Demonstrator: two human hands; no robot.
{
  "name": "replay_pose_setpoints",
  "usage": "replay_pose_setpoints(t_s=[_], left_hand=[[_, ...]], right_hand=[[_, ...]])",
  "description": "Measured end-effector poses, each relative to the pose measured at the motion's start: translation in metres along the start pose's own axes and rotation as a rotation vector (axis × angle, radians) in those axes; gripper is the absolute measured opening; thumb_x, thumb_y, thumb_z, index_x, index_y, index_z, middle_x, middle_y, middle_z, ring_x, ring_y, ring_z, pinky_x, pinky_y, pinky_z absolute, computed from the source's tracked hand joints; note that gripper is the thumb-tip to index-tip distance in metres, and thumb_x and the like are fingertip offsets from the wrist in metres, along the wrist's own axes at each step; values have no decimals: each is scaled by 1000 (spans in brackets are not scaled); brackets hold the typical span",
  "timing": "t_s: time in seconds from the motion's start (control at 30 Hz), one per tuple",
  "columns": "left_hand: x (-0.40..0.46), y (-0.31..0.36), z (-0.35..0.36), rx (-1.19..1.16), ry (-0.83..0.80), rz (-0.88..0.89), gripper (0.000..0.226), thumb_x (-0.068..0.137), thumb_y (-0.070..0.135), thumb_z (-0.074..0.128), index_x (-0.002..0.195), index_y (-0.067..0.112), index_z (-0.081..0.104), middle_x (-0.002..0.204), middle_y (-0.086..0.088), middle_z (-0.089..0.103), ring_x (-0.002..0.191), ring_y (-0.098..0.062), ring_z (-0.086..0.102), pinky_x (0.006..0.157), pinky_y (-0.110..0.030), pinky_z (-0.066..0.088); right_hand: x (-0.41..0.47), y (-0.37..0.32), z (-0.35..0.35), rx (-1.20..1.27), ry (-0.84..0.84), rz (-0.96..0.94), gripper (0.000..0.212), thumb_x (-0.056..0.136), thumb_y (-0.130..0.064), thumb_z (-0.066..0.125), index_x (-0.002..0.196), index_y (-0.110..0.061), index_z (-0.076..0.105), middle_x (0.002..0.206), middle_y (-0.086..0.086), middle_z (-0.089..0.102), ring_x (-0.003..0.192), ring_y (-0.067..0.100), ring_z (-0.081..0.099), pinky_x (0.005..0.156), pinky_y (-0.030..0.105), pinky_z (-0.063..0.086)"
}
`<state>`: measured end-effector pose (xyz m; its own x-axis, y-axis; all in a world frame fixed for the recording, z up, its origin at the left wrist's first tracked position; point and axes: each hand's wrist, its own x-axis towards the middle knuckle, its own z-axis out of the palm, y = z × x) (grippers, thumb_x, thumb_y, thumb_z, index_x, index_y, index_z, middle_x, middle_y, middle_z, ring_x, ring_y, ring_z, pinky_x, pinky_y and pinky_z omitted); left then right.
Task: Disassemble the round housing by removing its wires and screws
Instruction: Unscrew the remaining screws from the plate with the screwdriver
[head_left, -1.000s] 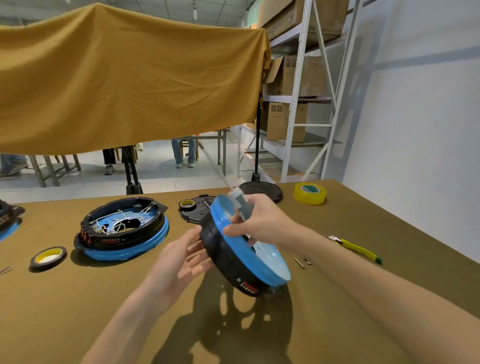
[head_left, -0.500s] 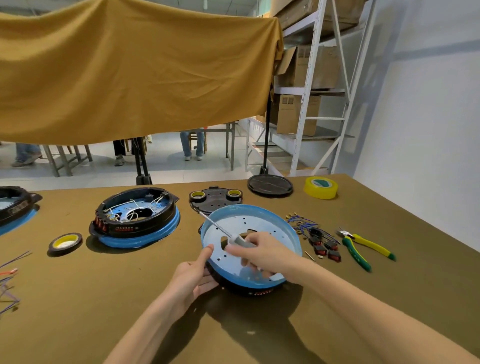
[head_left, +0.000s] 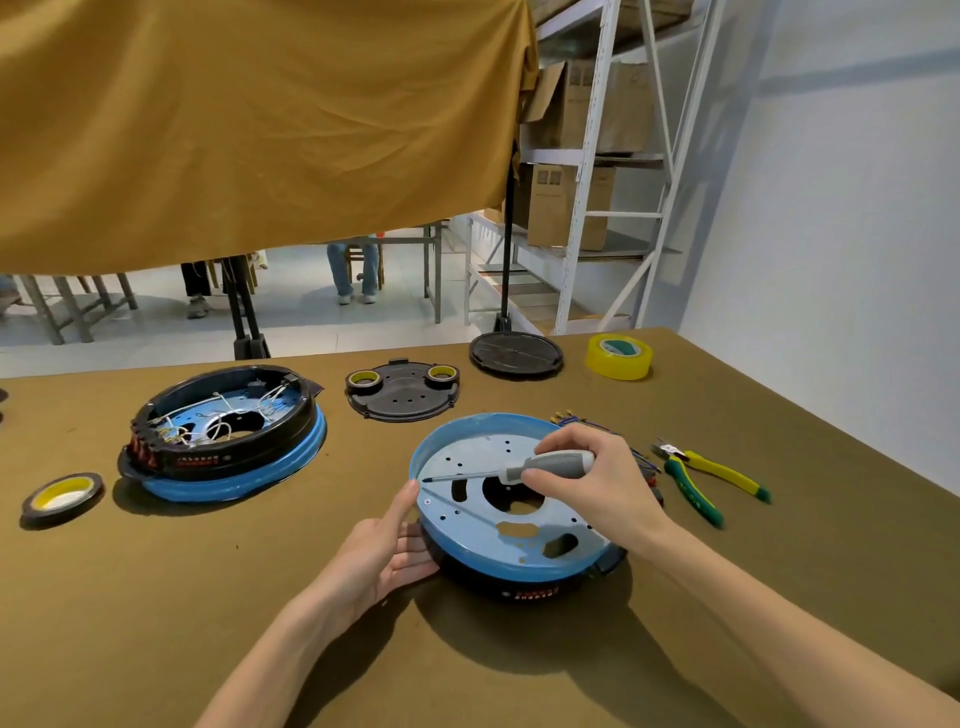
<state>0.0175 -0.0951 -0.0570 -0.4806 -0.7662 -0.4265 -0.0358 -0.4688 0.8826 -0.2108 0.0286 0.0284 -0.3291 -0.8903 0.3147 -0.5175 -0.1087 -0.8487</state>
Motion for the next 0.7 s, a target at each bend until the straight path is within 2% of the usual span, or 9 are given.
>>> replay_pose_setpoints(t_s=[0.13, 0.27, 0.33, 0.4, 0.53, 0.7], left_hand=[[1, -1, 0, 11, -9, 12, 92, 66, 71, 70, 117, -5, 62, 88, -16, 81, 85, -26, 80, 66, -31, 65], [0, -2, -2, 14, -20, 14, 96, 64, 72, 72, 120, -5, 62, 95, -18, 80, 90, -28, 80, 69, -32, 65], [0, -3, -2, 16, -27, 18, 96, 65, 72, 72, 120, -5, 62, 96, -19, 80, 92, -28, 80, 70, -32, 65], [-1, -3, -2, 14, -30, 8, 94, 65, 71, 72, 119, -5, 62, 96, -19, 80, 91, -28, 80, 68, -31, 65], [-2, -1, -3, 10, -31, -10, 97, 60, 72, 76, 117, -5, 62, 99, -21, 79, 93, -29, 79, 68, -32, 65], [-2, 0, -1, 11, -35, -16, 95, 58, 72, 76, 113, -4, 65, 98, -21, 80, 91, -28, 80, 65, -30, 64]], right_hand=[[0, 2, -3, -16, 29, -25, 22, 76, -23, 88, 89, -22, 72, 80, -11, 71, 73, 7, 68, 59, 17, 51], [2, 0, -4, -35, -7, -30, 22, 75, -25, 88, 88, -23, 71, 78, -8, 71, 66, 16, 67, 54, 26, 55], [2, -1, -6, -41, -26, -42, 22, 74, -25, 88, 87, -23, 70, 77, -8, 71, 63, 14, 66, 53, 22, 52], [3, -3, -7, -51, -45, -52, 21, 74, -23, 88, 86, -23, 70, 78, -9, 70, 65, 9, 66, 54, 18, 50], [5, -8, -8, -79, -56, -57, 23, 73, -23, 88, 87, -22, 69, 81, -9, 69, 73, 12, 69, 58, 21, 54], [8, -14, -11, -101, -72, -73, 23, 73, -24, 88, 86, -23, 69, 84, -5, 68, 74, 9, 68, 59, 17, 51]])
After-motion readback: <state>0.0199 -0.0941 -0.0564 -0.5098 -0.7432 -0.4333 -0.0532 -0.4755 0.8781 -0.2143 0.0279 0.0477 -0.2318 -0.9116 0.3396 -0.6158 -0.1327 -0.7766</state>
